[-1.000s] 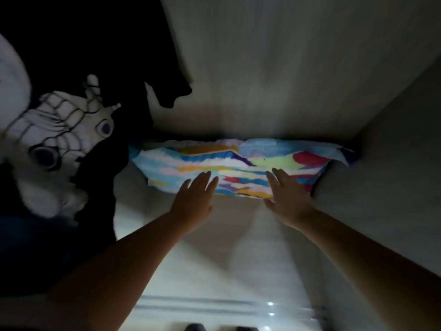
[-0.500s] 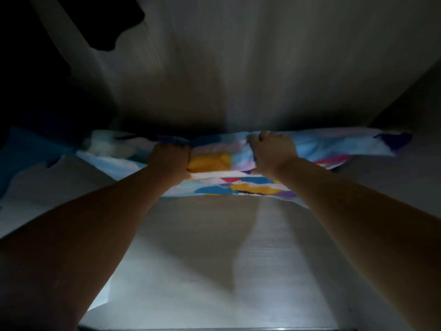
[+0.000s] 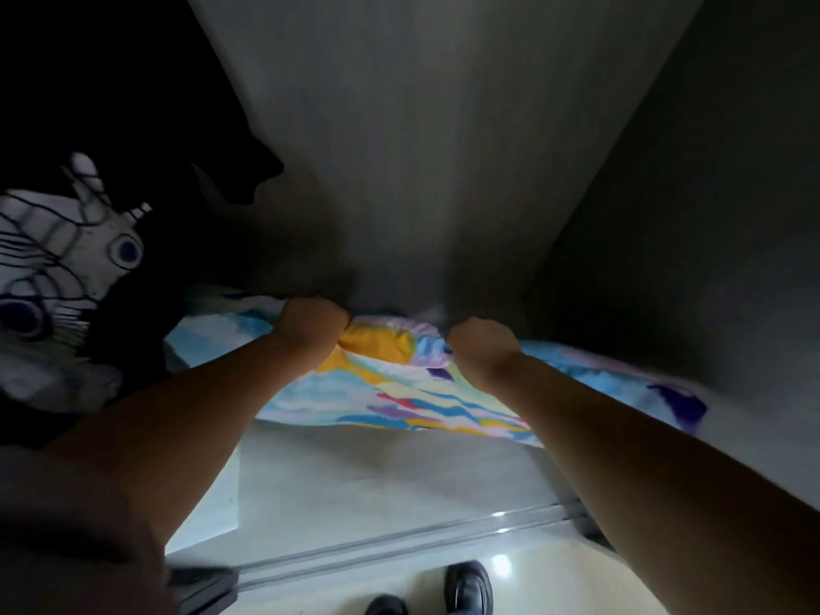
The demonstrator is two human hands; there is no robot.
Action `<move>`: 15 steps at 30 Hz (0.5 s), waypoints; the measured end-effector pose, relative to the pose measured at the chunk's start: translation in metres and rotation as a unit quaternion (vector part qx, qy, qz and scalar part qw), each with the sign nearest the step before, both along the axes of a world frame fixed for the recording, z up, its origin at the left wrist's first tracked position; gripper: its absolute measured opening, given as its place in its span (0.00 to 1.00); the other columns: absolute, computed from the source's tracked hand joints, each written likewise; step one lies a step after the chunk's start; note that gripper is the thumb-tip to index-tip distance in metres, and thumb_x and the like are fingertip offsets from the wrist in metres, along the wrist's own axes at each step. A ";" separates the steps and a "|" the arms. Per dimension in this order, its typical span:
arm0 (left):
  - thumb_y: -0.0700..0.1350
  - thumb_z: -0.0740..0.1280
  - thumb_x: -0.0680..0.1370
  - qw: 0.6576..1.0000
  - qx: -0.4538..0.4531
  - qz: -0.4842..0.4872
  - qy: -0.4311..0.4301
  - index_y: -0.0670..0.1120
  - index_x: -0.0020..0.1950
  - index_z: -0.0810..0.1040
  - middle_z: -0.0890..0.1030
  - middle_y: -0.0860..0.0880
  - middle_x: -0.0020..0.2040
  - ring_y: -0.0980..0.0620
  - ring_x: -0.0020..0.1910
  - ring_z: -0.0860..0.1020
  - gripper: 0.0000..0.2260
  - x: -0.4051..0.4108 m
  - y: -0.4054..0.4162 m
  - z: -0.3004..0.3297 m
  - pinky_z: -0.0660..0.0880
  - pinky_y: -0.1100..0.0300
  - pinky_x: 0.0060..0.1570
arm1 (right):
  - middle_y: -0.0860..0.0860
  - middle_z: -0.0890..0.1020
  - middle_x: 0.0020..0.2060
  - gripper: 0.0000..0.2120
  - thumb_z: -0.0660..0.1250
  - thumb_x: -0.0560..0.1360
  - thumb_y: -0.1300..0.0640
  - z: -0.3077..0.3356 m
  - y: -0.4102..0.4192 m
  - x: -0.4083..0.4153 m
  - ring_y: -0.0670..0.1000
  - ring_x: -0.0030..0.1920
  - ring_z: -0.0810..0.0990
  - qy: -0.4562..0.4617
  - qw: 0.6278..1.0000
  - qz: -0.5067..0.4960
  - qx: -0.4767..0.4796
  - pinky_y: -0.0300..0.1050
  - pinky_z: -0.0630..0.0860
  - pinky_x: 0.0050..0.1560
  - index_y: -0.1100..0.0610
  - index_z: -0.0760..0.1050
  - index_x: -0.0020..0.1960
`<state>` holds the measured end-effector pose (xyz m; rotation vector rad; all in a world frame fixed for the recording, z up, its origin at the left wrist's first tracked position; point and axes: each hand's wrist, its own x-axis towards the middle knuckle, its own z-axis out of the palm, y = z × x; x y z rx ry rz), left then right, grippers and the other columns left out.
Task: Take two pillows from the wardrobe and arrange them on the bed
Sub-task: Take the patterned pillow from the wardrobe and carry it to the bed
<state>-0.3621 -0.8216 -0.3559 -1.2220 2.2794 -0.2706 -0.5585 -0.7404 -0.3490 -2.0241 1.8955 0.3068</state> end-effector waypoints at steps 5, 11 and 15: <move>0.40 0.58 0.79 0.998 0.029 -0.046 -0.015 0.44 0.58 0.79 0.82 0.44 0.58 0.43 0.59 0.79 0.13 -0.005 0.035 0.078 0.76 0.53 0.56 | 0.61 0.79 0.60 0.14 0.58 0.79 0.59 0.074 0.061 0.006 0.62 0.61 0.77 -0.020 0.997 -0.066 0.020 0.51 0.74 0.59 0.61 0.76 0.60; 0.46 0.59 0.79 0.985 0.067 -0.160 -0.023 0.44 0.58 0.79 0.82 0.44 0.58 0.44 0.58 0.80 0.14 -0.022 0.097 0.160 0.75 0.54 0.55 | 0.60 0.78 0.62 0.15 0.57 0.79 0.59 0.158 0.159 0.005 0.61 0.63 0.76 -0.016 0.988 -0.150 0.026 0.50 0.74 0.60 0.60 0.75 0.62; 0.47 0.60 0.78 0.972 0.114 -0.208 0.009 0.42 0.55 0.81 0.83 0.41 0.56 0.42 0.57 0.80 0.14 -0.051 0.151 0.209 0.77 0.55 0.52 | 0.60 0.79 0.60 0.14 0.58 0.78 0.61 0.208 0.233 -0.007 0.61 0.61 0.78 -0.004 0.976 -0.215 0.032 0.49 0.75 0.58 0.60 0.76 0.61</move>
